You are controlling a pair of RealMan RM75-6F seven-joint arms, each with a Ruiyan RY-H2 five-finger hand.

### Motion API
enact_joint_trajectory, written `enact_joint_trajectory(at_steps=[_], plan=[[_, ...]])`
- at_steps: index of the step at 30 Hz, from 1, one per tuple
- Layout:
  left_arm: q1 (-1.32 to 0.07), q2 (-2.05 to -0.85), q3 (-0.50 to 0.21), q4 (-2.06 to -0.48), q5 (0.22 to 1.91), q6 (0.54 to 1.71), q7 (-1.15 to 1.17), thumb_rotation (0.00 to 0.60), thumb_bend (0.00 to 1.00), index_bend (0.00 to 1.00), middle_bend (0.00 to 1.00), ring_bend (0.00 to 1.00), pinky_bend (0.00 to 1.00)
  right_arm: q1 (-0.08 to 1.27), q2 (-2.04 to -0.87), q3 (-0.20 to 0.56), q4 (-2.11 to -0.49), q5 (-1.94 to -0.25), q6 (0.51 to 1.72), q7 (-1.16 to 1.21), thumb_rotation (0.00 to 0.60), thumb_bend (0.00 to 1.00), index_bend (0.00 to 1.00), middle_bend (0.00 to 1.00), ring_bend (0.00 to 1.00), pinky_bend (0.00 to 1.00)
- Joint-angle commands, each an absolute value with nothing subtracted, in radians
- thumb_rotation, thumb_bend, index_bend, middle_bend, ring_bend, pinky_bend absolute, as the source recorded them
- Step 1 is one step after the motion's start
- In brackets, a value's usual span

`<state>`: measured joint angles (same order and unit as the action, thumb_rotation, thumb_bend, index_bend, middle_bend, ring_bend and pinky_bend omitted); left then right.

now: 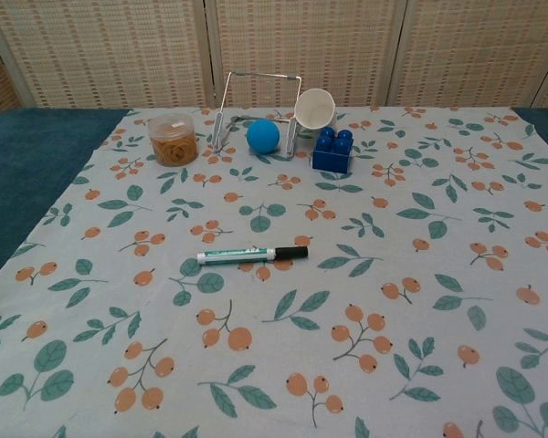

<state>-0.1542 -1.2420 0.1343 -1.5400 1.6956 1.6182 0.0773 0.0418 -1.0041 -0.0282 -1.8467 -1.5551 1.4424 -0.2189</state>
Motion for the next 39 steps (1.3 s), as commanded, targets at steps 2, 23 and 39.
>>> enact_joint_trajectory(at_steps=[2,23,39], plan=[[-0.161,-1.259,0.132,-1.556,1.725,1.598,0.076,0.600,0.42,0.00,0.00,0.00,0.20,0.041,-1.007,-0.032,-1.849,-1.567,1.444,-0.221,0.432,0.17,0.00,0.00,0.00,0.00],[-0.460,-1.871,-0.108,-1.410,1.670,1.100,0.700,0.600,0.42,0.12,0.24,0.85,0.99,0.060,-1.032,-0.028,-1.825,-1.537,1.394,-0.240,0.431,0.16,0.00,0.00,0.00,0.00],[-0.579,-2.076,-0.201,-1.060,1.572,1.103,0.742,0.600,0.38,0.19,0.29,0.89,1.00,0.076,-1.049,-0.019,-1.807,-1.503,1.363,-0.260,0.432,0.17,0.00,0.00,0.00,0.00]])
